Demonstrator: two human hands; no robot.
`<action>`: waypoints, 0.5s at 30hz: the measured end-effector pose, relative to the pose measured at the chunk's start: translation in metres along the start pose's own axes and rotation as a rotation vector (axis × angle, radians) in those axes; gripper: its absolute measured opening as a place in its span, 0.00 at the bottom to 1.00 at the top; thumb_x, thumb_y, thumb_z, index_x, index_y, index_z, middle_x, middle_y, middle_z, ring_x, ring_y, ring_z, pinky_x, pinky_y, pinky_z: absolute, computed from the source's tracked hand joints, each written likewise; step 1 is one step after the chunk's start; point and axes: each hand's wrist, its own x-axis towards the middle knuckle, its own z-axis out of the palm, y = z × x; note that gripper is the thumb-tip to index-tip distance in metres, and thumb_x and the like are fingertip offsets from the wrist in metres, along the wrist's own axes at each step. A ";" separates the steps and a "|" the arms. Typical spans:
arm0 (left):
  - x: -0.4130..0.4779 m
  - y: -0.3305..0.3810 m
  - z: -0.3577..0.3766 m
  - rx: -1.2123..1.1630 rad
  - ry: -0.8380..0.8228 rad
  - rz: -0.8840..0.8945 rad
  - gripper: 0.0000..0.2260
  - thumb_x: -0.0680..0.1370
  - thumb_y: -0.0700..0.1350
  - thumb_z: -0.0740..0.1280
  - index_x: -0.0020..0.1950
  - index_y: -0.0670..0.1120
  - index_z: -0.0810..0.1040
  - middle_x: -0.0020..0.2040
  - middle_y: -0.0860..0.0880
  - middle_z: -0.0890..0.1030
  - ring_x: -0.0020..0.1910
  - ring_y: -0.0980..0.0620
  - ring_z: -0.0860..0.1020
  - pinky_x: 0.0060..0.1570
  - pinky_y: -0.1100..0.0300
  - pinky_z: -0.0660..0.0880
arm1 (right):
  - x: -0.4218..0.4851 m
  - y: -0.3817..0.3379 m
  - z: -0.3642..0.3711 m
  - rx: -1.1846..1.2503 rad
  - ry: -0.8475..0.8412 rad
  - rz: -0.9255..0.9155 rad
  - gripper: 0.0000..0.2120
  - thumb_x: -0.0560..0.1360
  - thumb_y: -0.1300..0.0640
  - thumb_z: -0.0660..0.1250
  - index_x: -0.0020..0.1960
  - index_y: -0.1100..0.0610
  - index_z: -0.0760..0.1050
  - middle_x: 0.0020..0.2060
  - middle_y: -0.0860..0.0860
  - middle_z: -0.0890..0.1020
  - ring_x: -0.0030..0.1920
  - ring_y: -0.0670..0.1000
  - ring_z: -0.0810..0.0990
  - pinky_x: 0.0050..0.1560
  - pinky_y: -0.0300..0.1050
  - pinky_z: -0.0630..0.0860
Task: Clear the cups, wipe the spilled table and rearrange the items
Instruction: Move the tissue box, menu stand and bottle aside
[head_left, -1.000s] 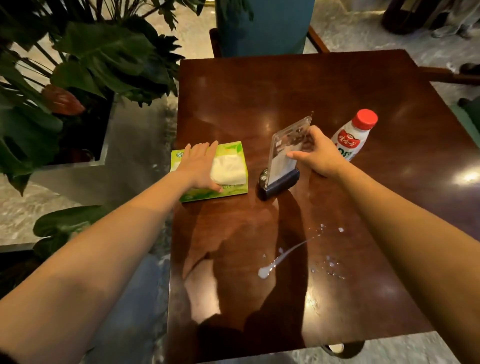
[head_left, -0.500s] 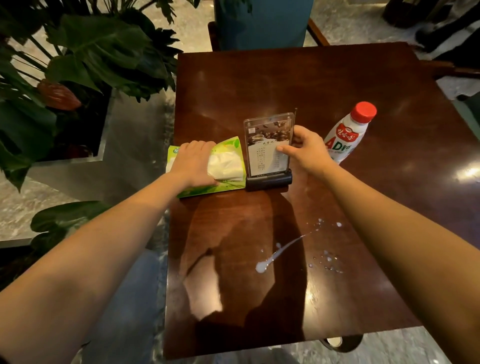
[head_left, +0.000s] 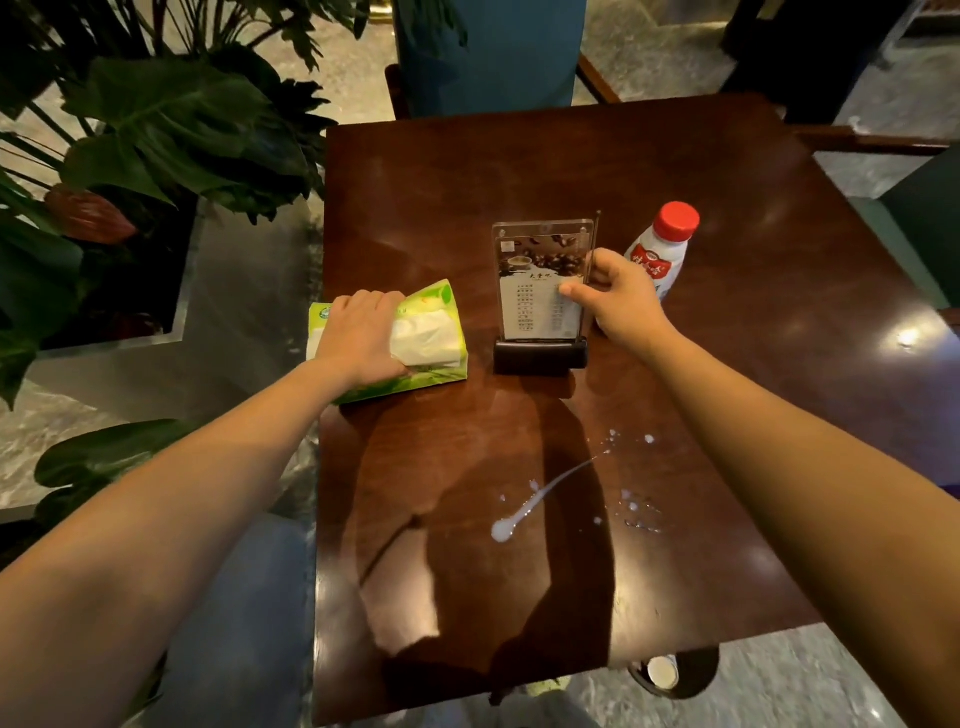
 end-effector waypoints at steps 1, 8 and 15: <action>0.000 0.001 -0.002 -0.007 -0.007 -0.003 0.37 0.62 0.57 0.76 0.66 0.47 0.66 0.61 0.45 0.74 0.60 0.43 0.70 0.63 0.47 0.63 | 0.001 -0.002 -0.002 0.002 0.006 -0.006 0.09 0.74 0.64 0.67 0.54 0.63 0.74 0.51 0.51 0.80 0.54 0.49 0.78 0.56 0.45 0.77; 0.013 0.002 -0.027 -0.014 0.022 -0.015 0.37 0.61 0.59 0.76 0.64 0.47 0.67 0.59 0.45 0.76 0.59 0.42 0.72 0.60 0.47 0.64 | 0.022 -0.021 -0.005 -0.020 0.068 -0.068 0.05 0.74 0.61 0.68 0.50 0.55 0.74 0.49 0.48 0.80 0.53 0.48 0.79 0.54 0.45 0.77; 0.047 -0.013 -0.050 -0.013 0.073 -0.048 0.36 0.61 0.59 0.76 0.63 0.47 0.69 0.58 0.45 0.77 0.58 0.42 0.73 0.59 0.45 0.66 | 0.072 -0.035 0.003 -0.037 0.078 -0.078 0.06 0.74 0.61 0.67 0.51 0.58 0.76 0.48 0.50 0.81 0.53 0.50 0.80 0.53 0.44 0.77</action>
